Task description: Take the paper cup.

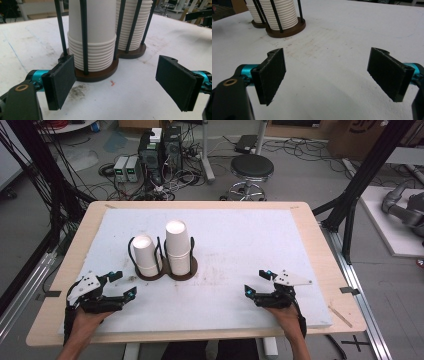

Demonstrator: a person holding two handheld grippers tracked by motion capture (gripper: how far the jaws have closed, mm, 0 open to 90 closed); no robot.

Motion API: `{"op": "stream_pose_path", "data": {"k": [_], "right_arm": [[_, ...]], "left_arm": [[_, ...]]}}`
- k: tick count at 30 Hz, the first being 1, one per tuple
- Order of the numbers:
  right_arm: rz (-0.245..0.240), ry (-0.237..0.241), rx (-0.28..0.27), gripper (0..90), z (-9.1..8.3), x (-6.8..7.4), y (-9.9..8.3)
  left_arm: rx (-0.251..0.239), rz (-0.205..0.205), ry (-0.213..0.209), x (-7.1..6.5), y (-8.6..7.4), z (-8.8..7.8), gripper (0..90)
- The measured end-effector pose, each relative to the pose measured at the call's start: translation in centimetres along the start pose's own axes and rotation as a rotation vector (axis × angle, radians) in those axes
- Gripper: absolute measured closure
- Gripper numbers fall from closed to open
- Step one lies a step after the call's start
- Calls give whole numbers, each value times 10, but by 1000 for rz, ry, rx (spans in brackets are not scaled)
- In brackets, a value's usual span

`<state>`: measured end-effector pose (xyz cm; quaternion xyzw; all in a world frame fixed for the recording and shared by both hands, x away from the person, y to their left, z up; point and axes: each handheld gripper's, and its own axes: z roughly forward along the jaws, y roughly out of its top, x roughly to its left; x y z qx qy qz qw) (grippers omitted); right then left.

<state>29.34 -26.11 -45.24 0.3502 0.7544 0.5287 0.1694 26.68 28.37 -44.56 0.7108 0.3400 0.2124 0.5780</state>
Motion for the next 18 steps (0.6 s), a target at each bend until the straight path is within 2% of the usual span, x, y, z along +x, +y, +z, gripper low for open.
{"op": "stream_pose_path", "data": {"k": [3, 5, 9, 10, 14, 15, 16, 18], "right_arm": [[8, 2, 7, 157, 0, 0, 0], [11, 2, 5, 157, 0, 0, 0], [10, 4, 6, 157, 0, 0, 0], [10, 4, 6, 157, 0, 0, 0], [11, 8, 0, 157, 0, -1, 0], [12, 8, 0, 157, 0, -1, 0], [12, 8, 0, 157, 0, -1, 0], [15, 9, 1, 157, 0, -1, 0]], "left_arm": [[-22, 1, -5, 2, 9, -4, 164], [-23, 30, -29, 5, 25, -8, 163], [10, 64, -76, 8, 48, -11, 164], [10, 64, -76, 8, 48, -11, 163], [51, 114, -141, 12, 84, -9, 163], [51, 114, -141, 12, 84, -9, 163], [76, 138, -161, 13, 100, -7, 163], [106, 159, -192, 14, 116, -4, 163]]}}
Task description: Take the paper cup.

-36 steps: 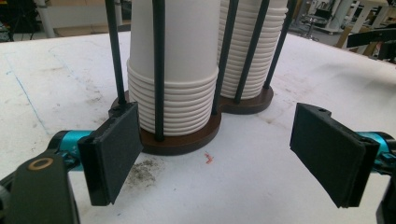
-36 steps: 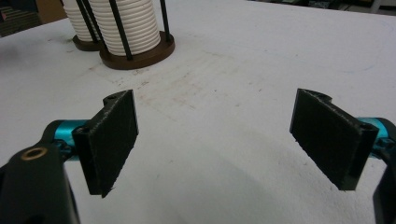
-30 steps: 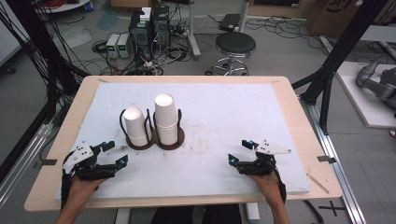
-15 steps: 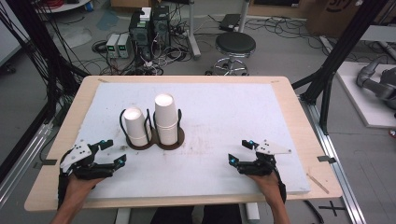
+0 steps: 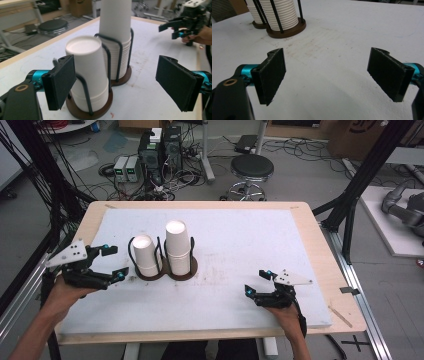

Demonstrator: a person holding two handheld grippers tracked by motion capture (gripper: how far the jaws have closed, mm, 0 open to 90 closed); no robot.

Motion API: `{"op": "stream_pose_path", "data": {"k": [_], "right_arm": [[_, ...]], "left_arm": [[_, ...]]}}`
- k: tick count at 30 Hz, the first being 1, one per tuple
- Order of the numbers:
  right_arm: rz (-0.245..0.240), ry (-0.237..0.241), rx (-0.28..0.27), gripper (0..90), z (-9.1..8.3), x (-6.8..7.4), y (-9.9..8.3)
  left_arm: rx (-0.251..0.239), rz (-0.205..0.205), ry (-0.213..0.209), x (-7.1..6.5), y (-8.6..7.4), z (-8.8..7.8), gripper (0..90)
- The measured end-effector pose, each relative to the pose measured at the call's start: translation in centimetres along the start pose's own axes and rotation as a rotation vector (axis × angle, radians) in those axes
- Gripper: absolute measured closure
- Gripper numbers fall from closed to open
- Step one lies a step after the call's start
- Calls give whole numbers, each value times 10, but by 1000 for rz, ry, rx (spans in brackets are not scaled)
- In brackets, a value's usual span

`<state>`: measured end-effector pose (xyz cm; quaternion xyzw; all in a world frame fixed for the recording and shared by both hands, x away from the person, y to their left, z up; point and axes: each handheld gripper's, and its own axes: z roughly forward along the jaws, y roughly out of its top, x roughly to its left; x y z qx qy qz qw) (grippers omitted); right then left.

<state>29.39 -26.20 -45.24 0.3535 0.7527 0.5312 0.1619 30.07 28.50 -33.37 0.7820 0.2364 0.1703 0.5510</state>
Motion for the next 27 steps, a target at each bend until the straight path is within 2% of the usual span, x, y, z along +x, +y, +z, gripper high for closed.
{"op": "stream_pose_path", "data": {"k": [1, 2, 3, 6, 8, 10, 11, 13, 14, 15, 16, 18, 19, 20, 22, 25, 27], "right_arm": [[2, -1, 0, 157, 0, 0, 0], [5, -1, 0, 157, 0, 0, 0], [7, -1, -3, 157, 0, 0, 0], [10, 2, -6, 157, -1, 0, 0], [9, 0, -8, 157, -1, -1, 0], [10, 0, -7, 157, -1, -1, 0], [12, 0, -6, 157, -1, -1, 0], [12, 0, -6, 157, -1, -1, 0], [12, 0, -6, 157, -1, -1, 0], [10, 0, -5, 157, -1, -1, 0], [11, 1, -4, 157, -1, -1, 0], [14, 3, -3, 157, -1, -1, 0], [17, 3, -4, 157, -1, -1, 0], [13, 3, -7, 157, 0, -2, 0], [20, 6, -6, 157, 0, -2, 0], [22, 5, -8, 157, -1, -2, 0], [20, 5, -9, 157, -1, -2, 0]], "left_arm": [[13, 14, -8, 2, 7, 1, 163], [13, 14, -8, 2, 7, 1, 163], [43, 36, -36, 5, 21, 3, 163], [65, 57, -60, 9, 35, 6, 163], [84, 69, -105, 13, 50, 10, 163], [96, 78, -117, 15, 55, 13, 163], [127, 99, -151, 18, 64, 17, 164], [163, 120, -189, 20, 74, 23, 164], [183, 132, -195, 21, 80, 26, 164], [183, 132, -195, 21, 80, 26, 164], [204, 145, -211, 22, 90, 32, 164], [229, 165, -228, 23, 100, 38, 164], [229, 165, -228, 23, 100, 38, 164], [254, 182, -247, 23, 110, 44, 165], [290, 199, -258, 25, 120, 51, 166], [316, 208, -268, 26, 129, 57, 167], [362, 209, -284, 28, 139, 67, 168]]}}
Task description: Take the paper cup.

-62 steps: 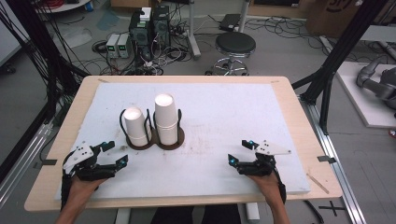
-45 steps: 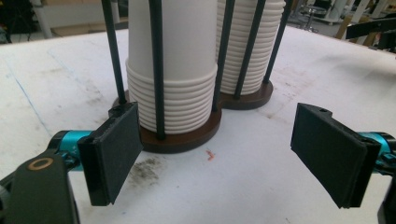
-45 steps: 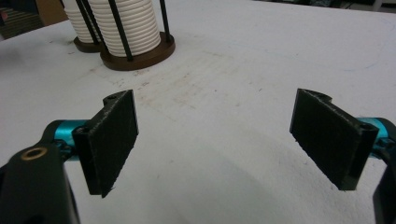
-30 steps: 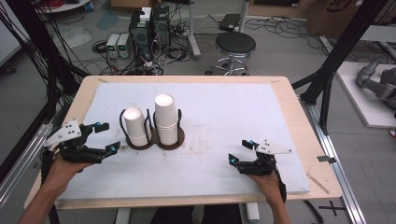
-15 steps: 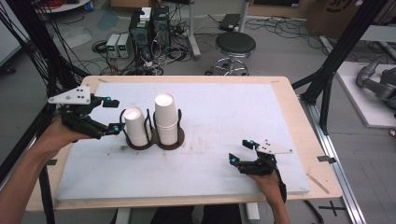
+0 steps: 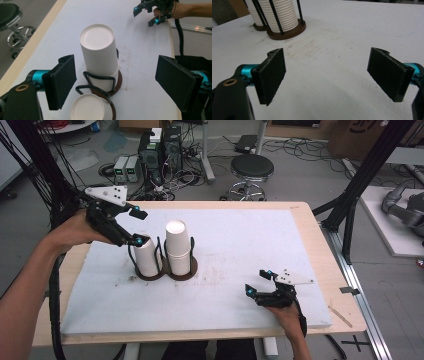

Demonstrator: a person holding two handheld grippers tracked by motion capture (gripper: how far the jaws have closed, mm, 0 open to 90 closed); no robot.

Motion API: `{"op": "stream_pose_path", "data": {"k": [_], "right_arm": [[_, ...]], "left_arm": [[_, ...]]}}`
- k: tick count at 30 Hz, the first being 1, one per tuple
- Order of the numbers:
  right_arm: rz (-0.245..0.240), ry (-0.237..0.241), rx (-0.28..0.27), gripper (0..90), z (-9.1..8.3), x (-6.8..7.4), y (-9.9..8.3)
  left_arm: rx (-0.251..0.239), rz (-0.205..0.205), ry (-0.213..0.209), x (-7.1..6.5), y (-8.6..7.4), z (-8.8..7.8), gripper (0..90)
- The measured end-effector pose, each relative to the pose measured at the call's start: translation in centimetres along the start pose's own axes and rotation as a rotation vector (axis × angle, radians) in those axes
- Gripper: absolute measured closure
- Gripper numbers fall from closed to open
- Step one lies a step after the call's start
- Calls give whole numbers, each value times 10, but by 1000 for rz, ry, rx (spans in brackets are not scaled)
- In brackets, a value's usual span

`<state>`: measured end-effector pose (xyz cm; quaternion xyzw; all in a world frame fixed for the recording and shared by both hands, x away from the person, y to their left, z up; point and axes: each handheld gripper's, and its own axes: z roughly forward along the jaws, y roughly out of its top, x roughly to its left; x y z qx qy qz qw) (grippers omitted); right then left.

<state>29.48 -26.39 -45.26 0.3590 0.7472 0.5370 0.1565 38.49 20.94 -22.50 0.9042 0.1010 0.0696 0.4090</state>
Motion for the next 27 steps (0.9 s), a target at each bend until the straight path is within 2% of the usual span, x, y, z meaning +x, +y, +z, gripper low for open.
{"op": "stream_pose_path", "data": {"k": [5, 10, 12, 15, 17, 22, 27], "right_arm": [[-2, 1, 0, 157, 0, 0, 0], [1, 2, -2, 157, 0, 0, 0], [2, 2, -2, 157, -1, 0, 0], [-4, 2, -8, 157, -1, 0, 0], [0, 3, -12, 157, -1, 0, -1], [-7, -1, -15, 157, -1, 1, -1], [-12, -7, -18, 157, -2, 2, -1]], "left_arm": [[92, 17, -25, 8, 17, 13, 168], [162, 10, -60, 14, 30, 25, 171], [196, 2, -60, 17, 35, 30, 172], [196, -7, -63, 21, 38, 36, 172], [221, -21, -56, 23, 38, 40, 172], [262, -19, -63, 25, 41, 49, 175], [323, 1, -53, 27, 50, 66, 185]]}}
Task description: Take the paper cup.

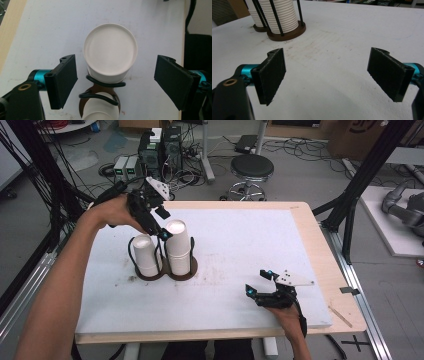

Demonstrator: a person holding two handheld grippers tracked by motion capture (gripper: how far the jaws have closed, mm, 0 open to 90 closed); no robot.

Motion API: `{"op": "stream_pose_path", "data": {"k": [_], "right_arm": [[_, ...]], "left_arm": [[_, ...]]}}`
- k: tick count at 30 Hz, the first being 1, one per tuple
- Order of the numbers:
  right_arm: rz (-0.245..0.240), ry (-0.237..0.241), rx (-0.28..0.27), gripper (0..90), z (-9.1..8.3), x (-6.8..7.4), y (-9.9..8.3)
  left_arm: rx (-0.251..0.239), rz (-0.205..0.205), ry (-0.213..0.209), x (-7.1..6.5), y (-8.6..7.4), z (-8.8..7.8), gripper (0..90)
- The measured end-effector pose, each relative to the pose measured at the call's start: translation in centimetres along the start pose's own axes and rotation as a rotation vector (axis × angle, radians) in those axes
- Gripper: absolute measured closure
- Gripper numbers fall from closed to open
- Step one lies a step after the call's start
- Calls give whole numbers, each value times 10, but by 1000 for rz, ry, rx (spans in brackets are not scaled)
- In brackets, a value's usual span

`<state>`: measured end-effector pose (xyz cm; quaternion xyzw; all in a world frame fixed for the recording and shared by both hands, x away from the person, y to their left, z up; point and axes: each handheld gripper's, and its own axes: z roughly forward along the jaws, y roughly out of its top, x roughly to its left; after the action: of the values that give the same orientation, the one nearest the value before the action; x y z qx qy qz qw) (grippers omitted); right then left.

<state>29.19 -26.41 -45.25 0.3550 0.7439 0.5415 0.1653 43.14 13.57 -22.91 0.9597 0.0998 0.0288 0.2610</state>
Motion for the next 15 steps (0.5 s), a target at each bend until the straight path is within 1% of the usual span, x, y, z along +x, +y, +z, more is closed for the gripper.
{"op": "stream_pose_path", "data": {"k": [1, 2, 3, 4, 5, 6, 9, 11, 14, 15], "right_arm": [[0, 0, 0, 157, 0, 0, 0], [-3, 1, -5, 157, 0, -1, 0], [-3, 2, -6, 157, 0, -1, 0], [3, 1, -7, 157, 0, -1, 0], [5, 2, -8, 157, -1, -1, 0], [7, 1, -9, 156, -1, -1, 0], [3, 0, -13, 156, -1, 0, -1], [-1, 1, -15, 157, -1, 0, -1], [3, 3, -14, 157, -1, -1, 0], [11, 6, -13, 157, -1, -1, 0]], "left_arm": [[0, 0, 0, 0, 0, 0, 186], [-2, 8, -5, 2, 6, 3, 187], [3, 10, -8, 3, 9, 4, 188], [3, 10, -8, 3, 9, 4, 188], [15, 8, -9, 4, 14, 8, 188], [18, 3, -12, 5, 15, 10, 187], [30, -3, -11, 7, 18, 16, 188], [48, -1, -15, 8, 18, 20, 189], [74, -6, -21, 9, 18, 24, 200], [79, -6, -22, 9, 18, 25, 200]]}}
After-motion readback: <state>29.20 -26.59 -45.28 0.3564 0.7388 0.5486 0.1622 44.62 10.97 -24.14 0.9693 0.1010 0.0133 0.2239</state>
